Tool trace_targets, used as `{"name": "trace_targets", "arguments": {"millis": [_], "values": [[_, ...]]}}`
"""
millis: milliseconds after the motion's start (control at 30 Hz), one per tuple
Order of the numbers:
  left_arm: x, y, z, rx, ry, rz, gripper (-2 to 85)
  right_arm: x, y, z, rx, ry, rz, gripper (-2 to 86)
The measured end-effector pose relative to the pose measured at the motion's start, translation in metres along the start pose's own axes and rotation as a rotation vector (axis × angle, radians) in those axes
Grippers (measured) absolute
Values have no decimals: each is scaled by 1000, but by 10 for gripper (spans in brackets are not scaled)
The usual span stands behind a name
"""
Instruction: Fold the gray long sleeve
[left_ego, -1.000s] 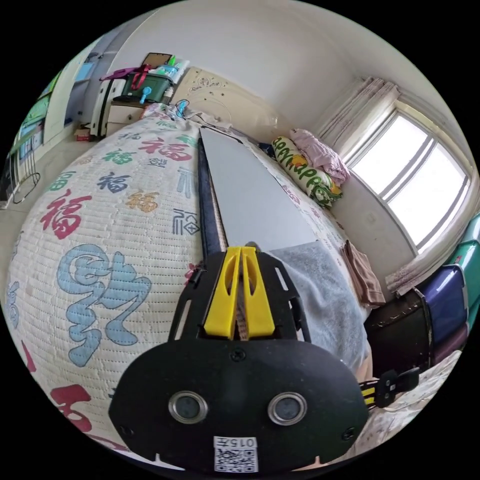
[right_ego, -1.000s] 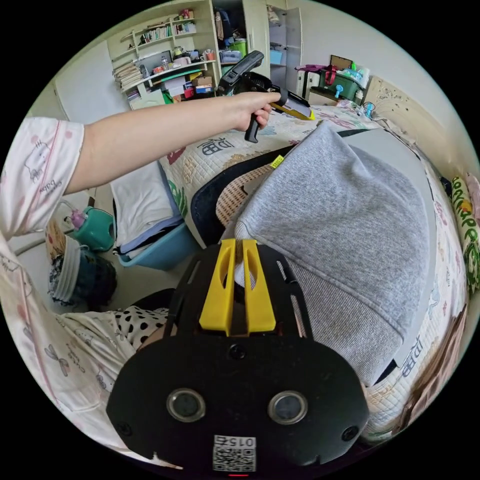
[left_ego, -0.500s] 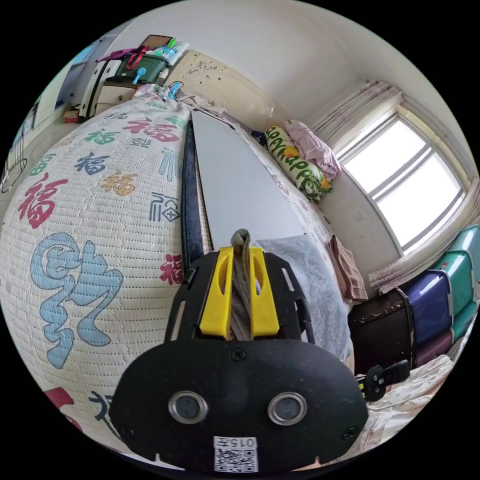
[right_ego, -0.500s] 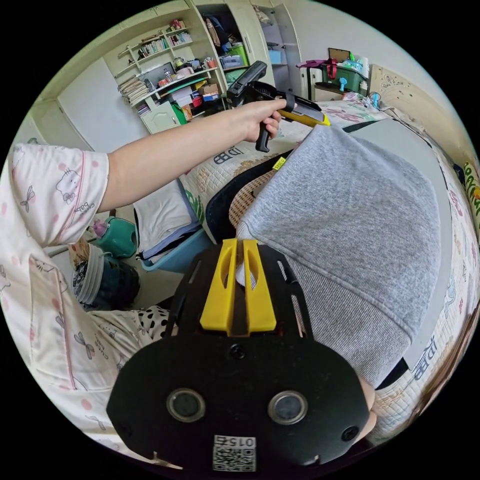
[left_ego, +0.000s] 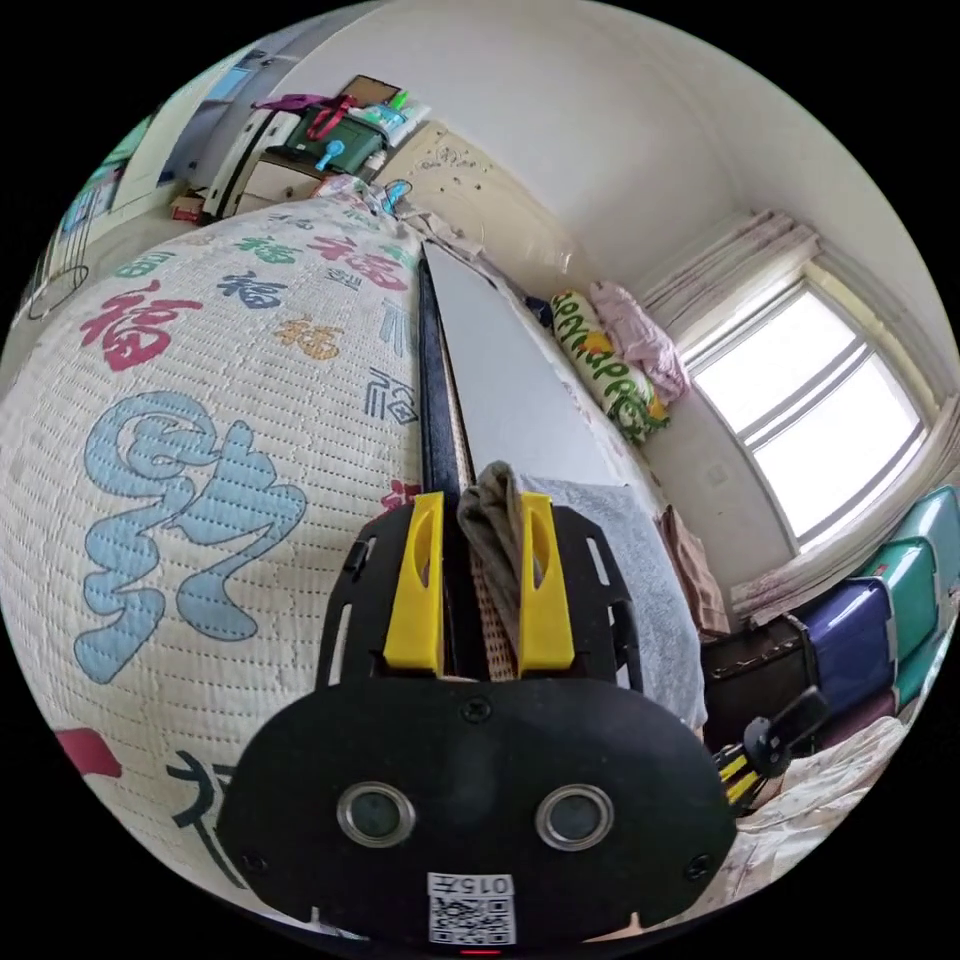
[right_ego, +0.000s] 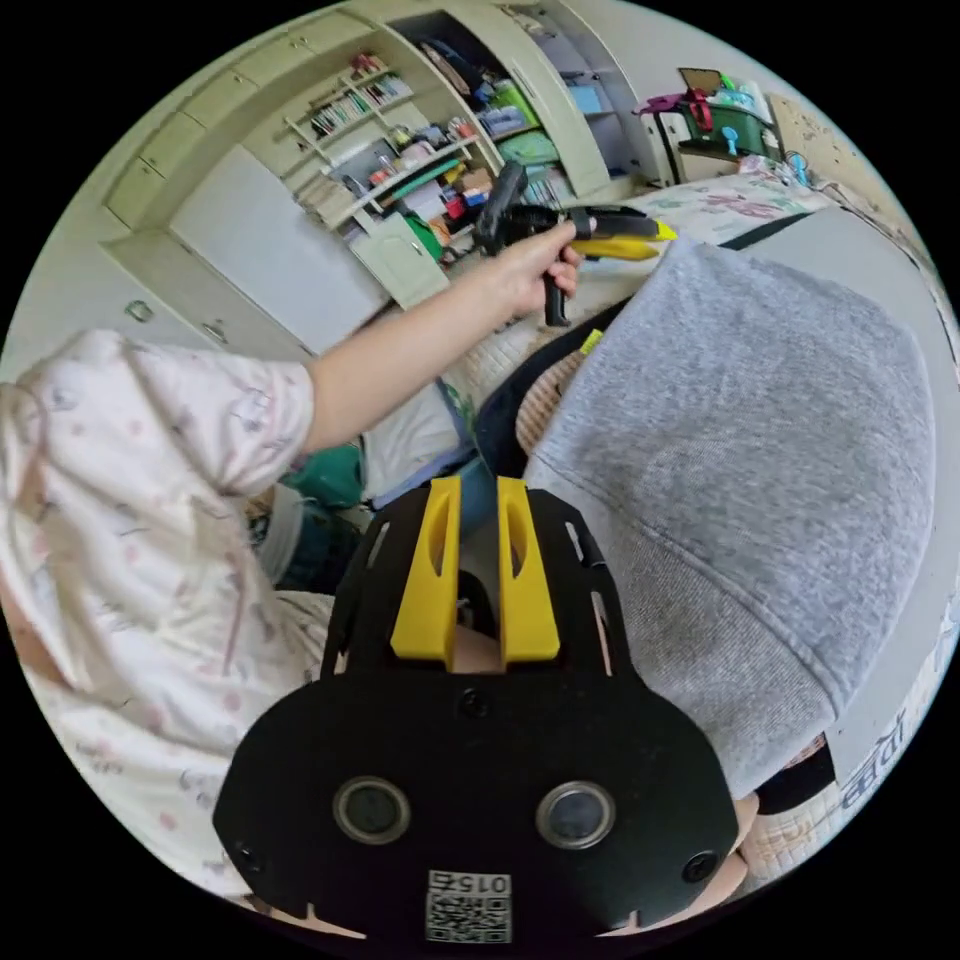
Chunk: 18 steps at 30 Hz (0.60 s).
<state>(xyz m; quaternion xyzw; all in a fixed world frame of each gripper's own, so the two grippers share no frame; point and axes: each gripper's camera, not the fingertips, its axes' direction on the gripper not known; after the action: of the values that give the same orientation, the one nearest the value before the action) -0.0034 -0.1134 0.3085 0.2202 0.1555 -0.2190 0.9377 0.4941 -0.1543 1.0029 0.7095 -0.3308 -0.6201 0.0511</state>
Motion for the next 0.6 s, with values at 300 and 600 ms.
{"name": "trace_targets", "arguments": {"millis": [300, 600], "values": [[-53, 49, 16, 11, 179, -17, 229, 130, -102, -173, 462, 198, 340, 147], [-70, 48, 36, -10, 232, 30, 244, 199, -273, -81, 285, 204, 556, 152]]}}
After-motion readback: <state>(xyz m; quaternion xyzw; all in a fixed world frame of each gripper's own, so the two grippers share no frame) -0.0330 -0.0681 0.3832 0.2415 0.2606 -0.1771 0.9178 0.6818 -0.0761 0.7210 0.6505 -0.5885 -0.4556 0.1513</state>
